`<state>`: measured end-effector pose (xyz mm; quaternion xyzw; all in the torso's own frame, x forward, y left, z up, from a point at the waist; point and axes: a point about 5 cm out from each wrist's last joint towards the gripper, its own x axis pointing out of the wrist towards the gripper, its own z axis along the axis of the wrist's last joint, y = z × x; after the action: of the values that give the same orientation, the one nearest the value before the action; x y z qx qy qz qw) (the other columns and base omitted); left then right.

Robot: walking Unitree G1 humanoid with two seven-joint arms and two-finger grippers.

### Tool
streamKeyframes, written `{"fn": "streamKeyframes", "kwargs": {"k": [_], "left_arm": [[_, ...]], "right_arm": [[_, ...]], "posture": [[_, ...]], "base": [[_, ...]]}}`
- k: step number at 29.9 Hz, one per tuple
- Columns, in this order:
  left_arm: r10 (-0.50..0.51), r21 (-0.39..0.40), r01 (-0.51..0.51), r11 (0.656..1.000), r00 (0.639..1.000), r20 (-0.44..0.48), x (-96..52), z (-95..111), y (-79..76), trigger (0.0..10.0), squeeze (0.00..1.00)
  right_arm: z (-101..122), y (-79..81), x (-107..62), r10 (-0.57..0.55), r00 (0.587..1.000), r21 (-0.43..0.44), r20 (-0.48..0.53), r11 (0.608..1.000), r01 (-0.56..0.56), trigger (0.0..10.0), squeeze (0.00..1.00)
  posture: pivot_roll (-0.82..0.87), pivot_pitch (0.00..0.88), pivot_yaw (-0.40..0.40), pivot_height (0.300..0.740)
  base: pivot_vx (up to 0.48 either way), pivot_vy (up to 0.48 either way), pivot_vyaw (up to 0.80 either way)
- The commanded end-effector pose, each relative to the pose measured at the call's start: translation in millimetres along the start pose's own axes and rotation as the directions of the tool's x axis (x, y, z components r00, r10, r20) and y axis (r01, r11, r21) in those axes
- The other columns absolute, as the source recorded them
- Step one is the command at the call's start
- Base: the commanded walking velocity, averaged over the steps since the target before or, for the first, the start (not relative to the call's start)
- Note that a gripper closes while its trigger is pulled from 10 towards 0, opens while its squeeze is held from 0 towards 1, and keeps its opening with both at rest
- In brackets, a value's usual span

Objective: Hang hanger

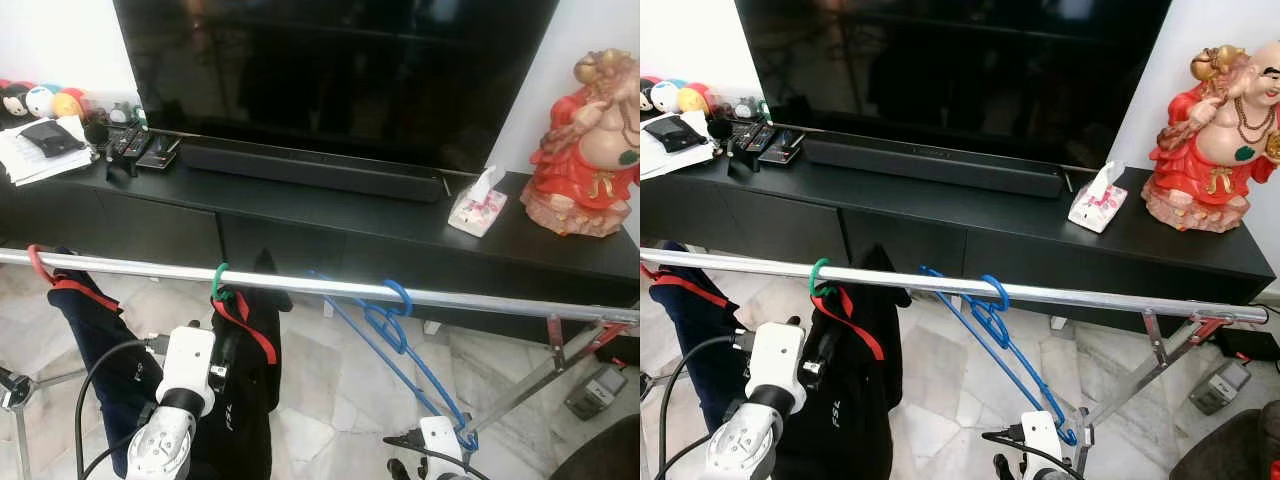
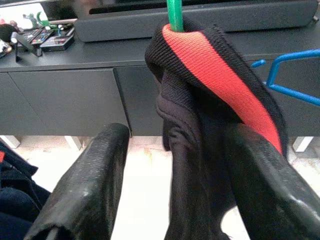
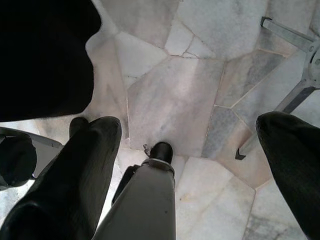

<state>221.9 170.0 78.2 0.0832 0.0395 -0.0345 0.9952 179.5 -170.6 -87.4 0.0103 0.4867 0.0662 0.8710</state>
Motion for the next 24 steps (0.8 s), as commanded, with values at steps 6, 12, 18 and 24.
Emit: {"fn": "streamKeyframes", "kwargs": {"k": [6,12,18,24], "left_arm": [[-0.011,-0.015,0.011,1.000,1.000,0.029,-8.8,7.4,-6.8,10.0,0.96],[-0.019,-0.010,0.019,1.000,0.999,0.035,-7.0,8.1,-7.1,10.0,0.00],[-0.047,-0.023,0.048,0.999,0.998,0.044,-4.1,9.9,-11.6,10.0,0.00],[-0.047,-0.026,0.048,0.999,0.998,0.046,-4.3,9.8,-11.6,10.0,0.00]], "right_arm": [[-2.5,-3.1,-0.9,-0.005,1.000,-0.007,-0.009,1.000,0.005,10.0,0.00],[-3.3,-2.9,-0.9,-0.010,1.000,-0.005,-0.010,1.000,0.010,10.0,0.00],[-3.0,-2.7,-0.9,-0.013,1.000,-0.001,-0.007,1.000,0.013,10.0,0.00],[-2.8,-2.2,-0.7,-0.012,1.000,0.000,-0.005,1.000,0.012,10.0,0.00]], "posture": [[0.07,0.000,-0.086,0.740],[0.09,0.000,-0.085,0.740],[0.09,0.000,-0.080,0.740],[0.08,0.000,-0.078,0.740]], "base": [[0.000,0.000,0.00],[0.000,0.000,0.00],[0.000,0.000,0.00],[0.000,0.000,0.00]]}}
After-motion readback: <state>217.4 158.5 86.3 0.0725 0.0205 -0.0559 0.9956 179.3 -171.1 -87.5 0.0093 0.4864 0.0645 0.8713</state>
